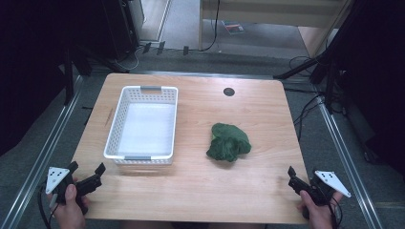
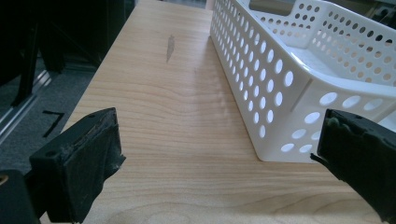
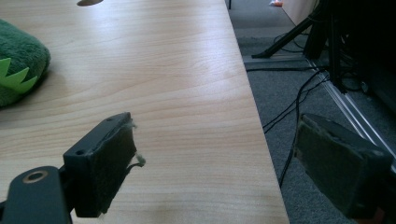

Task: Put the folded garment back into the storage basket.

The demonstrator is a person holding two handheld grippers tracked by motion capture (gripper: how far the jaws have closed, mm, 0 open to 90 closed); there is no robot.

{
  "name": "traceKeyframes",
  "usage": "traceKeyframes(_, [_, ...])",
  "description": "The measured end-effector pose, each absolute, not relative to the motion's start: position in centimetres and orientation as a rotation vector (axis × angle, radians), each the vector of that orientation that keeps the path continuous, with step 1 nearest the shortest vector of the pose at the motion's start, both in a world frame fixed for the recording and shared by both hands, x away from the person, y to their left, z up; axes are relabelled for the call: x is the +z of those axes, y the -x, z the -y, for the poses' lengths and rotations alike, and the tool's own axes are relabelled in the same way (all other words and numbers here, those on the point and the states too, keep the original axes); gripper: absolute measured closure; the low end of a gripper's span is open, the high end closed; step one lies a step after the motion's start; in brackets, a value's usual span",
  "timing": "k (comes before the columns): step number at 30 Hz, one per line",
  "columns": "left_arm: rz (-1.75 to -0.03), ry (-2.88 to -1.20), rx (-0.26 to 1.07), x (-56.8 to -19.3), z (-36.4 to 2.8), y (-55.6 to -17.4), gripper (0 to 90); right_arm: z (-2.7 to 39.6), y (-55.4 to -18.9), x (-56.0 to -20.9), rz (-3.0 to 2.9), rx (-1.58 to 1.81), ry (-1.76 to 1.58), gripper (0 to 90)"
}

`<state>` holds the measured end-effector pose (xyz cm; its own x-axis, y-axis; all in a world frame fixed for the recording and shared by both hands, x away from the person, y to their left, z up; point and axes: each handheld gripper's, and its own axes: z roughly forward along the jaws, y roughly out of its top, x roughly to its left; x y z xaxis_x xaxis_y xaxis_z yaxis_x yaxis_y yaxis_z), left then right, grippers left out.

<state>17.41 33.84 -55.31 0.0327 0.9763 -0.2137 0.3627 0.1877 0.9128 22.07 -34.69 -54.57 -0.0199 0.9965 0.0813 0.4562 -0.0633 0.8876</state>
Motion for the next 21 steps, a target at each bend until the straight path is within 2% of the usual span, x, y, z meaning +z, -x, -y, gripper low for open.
traceKeyframes(14, [-1.569,-1.263,0.78,-55.1,-35.0,-17.6,0.2,34.7,-22.1,-54.6,-1.546,1.032,-1.595,13.0])
traceKeyframes(21, [-1.541,-1.256,0.814,-53.5,-34.8,-17.5,0.2,34.7,-22.1,-54.6,-1.547,1.028,-1.59,12.9])
